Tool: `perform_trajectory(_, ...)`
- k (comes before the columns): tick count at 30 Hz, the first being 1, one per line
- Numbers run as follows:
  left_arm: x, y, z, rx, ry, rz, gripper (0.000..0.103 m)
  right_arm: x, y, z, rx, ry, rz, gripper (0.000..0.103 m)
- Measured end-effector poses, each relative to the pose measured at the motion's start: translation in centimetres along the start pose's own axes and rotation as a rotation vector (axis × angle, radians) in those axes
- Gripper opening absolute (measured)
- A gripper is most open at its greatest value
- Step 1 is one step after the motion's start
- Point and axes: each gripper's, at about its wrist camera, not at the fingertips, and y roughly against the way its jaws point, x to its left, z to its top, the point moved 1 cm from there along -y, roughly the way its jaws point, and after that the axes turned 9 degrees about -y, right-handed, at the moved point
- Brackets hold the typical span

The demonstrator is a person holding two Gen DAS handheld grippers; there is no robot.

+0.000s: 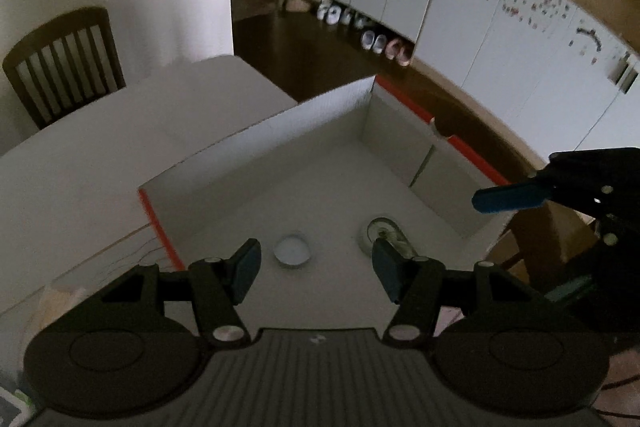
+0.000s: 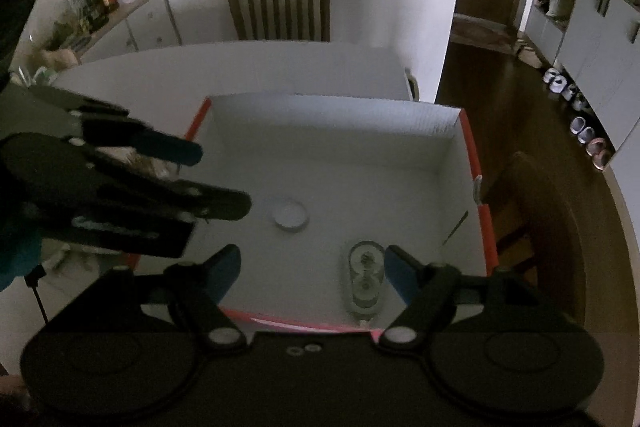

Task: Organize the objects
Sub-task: 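Withdraw both tools from the box back toward the table pile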

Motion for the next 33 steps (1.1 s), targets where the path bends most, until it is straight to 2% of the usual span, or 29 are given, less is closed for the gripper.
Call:
perform_trajectory(7, 0.8, 3.0, -2.5, -0.086, -0.001, 0.025, 0.06, 3.3, 1.8, -1.1, -0.057, 0.027, 0.019, 0.081)
perform_trajectory(16, 3.6, 8.2, -7.2, -0.141, 0.023, 0.054, 0.061, 7.6, 2.6, -2.6, -0.097, -0.009, 0.037, 0.087)
perform_trajectory(19, 4.9, 9.6, -8.9, -0.161, 0.033, 0.076, 0.072, 9.3, 3.0, -3.2, -0.113, -0.003, 0.053, 0.093)
perform_trajectory(29, 9.1, 13.0, -13.7, -0.207, 0.073, 0.096, 0.086, 14.6, 3.1, -4.9, -0.147, 0.001, 0.055, 0.102)
perform_trajectory(31, 10.2, 13.1, -14.6, -0.196, 0.079, 0.115, 0.101, 15.8, 2.8, -5.3, -0.15, 0.009, 0.044, 0.102)
perform_trajectory(33, 11.3, 13.3, -15.6, -0.198, 0.091, 0.152, 0.103, 16.7, 2.4, -5.5, -0.148, 0.008, 0.037, 0.102)
